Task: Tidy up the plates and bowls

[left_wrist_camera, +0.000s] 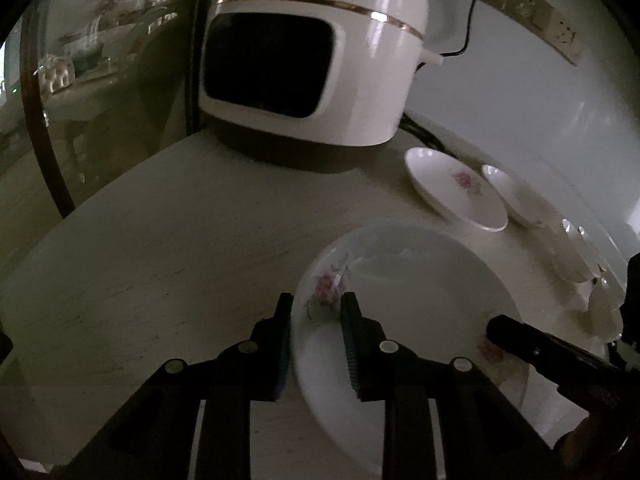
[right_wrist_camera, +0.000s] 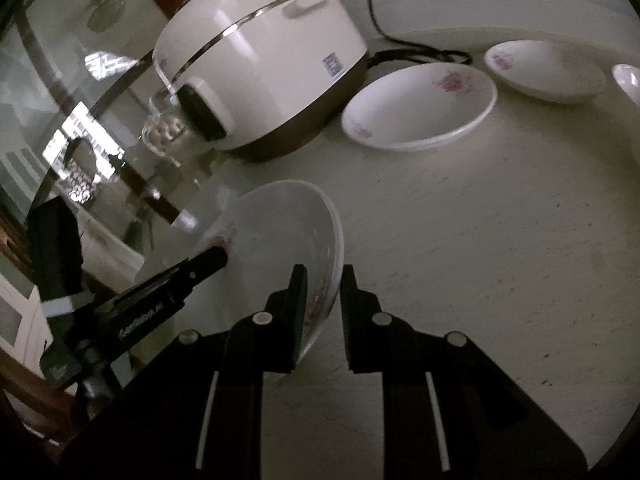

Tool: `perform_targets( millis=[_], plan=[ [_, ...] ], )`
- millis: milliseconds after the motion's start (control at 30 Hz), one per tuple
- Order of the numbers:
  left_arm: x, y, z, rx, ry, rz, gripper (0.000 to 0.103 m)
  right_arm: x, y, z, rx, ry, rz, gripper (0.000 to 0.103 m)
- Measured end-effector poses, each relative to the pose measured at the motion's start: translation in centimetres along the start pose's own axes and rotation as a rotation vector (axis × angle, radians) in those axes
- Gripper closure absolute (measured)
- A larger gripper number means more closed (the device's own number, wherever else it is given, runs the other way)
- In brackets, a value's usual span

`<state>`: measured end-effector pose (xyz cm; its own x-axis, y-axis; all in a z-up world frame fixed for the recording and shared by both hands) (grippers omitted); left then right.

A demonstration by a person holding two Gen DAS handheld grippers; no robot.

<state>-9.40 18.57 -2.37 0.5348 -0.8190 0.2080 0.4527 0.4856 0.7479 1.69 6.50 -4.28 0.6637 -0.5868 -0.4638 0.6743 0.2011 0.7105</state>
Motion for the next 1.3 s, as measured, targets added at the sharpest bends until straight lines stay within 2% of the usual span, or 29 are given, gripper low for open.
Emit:
perform_targets(
  millis=[300,433,500,533,567,633,733,800,867,900,967,1100,1200,1300],
  plan=[
    [-0.5,-0.2,-0.9,-0.018,0.049,0.003,0.076,-0.6,-0.6,-1.3,-0.065,-0.005,0.045,0.083],
    [-0.6,-0.1,-1.2,-0.023,0.063,0.022,0.068,-1.1,-0.9,-1.7,-0.090,0.000,0.069,0.082],
    [-0.6,0.0,-1.0,-0.006,0.087,0.025,0.055,-1.3,-1.1,-1.7,-0.097,0.011,0.072,0.080],
    [-0.7,0.1,-0.6,0.014,0.105,0.024,0.044,-1.4,-1.1,-1.7,-0.095,0.006,0.070,0.073],
    [-0.6,0.3,-0.1,0.051,0.125,0.019,0.036,-1.3,-1.0,-1.6,-0.092,0.004,0.066,0.057],
    [-0.4,0.9,1.3,0.134,0.167,-0.002,0.033,-0.9,-0.7,-1.1,-0.071,0.003,0.049,0.036],
    [1.0,1.9,3.7,0.261,0.179,-0.041,0.020,0.6,0.7,0.5,0.009,-0.010,-0.005,0.035],
    [3.0,2.6,5.4,0.338,0.118,-0.083,0.018,2.3,1.9,2.2,0.078,-0.014,-0.075,0.035],
    [5.0,2.7,6.3,0.372,0.060,-0.120,0.013,4.2,2.9,3.8,0.138,-0.023,-0.144,0.035],
    [6.5,2.6,6.5,0.375,0.001,-0.145,0.010,4.9,3.1,4.3,0.156,-0.034,-0.162,0.035],
    [8.5,2.3,6.3,0.358,-0.080,-0.177,0.005,6.2,3.6,5.1,0.181,-0.071,-0.186,0.035],
    [13.8,1.1,5.6,0.299,-0.272,-0.257,0.005,8.5,4.2,5.9,0.213,-0.179,-0.199,0.035],
    [17.2,0.5,4.6,0.269,-0.366,-0.323,0.005,10.3,4.5,6.4,0.218,-0.231,-0.224,0.035],
    [18.7,-0.2,3.1,0.245,-0.433,-0.367,0.005,11.7,4.8,6.9,0.220,-0.265,-0.249,0.035]
  ],
)
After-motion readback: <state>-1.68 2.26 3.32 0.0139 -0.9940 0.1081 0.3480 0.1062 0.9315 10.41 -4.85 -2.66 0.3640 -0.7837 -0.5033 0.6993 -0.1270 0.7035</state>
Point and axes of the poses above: each gripper's, at about its wrist camera, not at the fingertips, and z roughly against the way its jaws point, x to its right, y to its top, the point moved 4 cm from there along -z, roughly the way its jaws point, and after that the axes turned 8 degrees about x, right-handed, at the moved point
